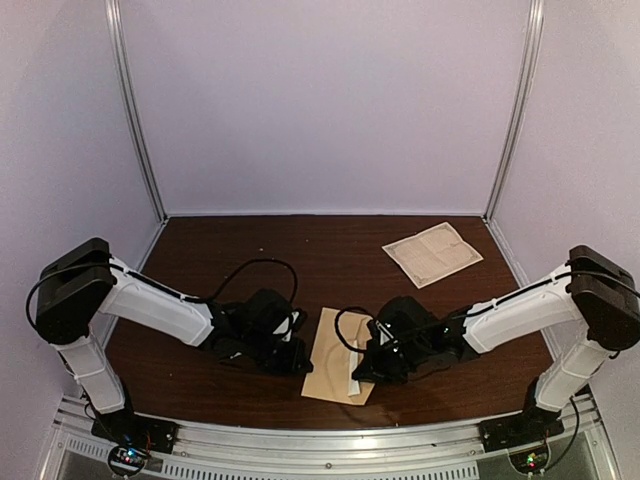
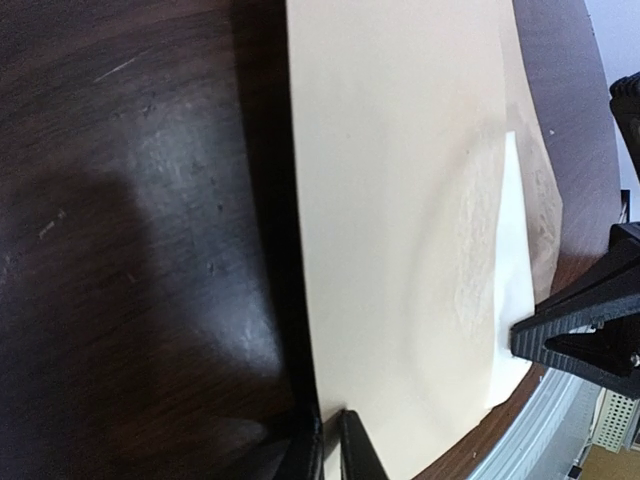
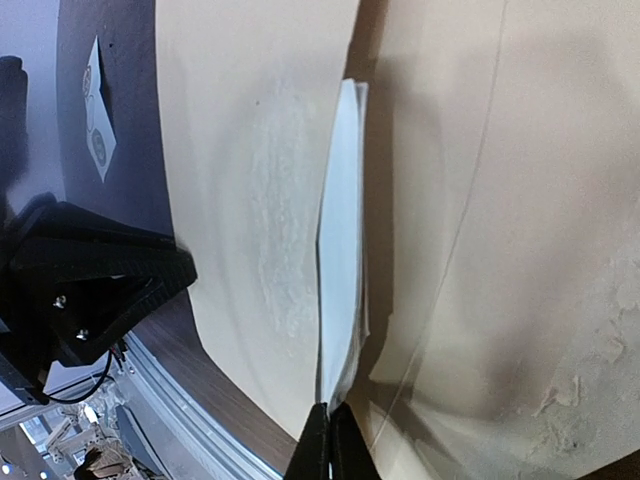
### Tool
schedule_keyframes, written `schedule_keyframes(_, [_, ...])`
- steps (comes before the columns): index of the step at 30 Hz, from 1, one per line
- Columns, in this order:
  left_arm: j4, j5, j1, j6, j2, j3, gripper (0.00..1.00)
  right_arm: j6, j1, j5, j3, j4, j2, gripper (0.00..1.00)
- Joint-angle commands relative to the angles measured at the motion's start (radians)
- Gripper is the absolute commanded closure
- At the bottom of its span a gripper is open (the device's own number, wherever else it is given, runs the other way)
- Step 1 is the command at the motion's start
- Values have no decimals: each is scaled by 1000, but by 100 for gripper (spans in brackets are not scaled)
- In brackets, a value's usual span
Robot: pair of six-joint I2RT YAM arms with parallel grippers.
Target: Place the letter into the envelope and seal it
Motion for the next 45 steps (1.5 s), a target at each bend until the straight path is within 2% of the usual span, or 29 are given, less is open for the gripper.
schedule_keyframes(1, [32,35,-17,-4,1,-1,92,9,7,16,-17,76,12,100])
schedule_keyframes(10, [35,44,-25,-6,10,2,93,4,18,-23,11,114,80,100])
schedule_keyframes(18, [35,46,-27,-7,12,5,98,31,24,-31,17,175,94,100])
schedule_keyframes(29, [35,-33,-27,-68,-32,-36,100,117,24,126,-89,151,-50,100])
schedule_keyframes(45, [59,-67,-29,-101,-61,-61,100,160,25,167,-172,140,-123,100])
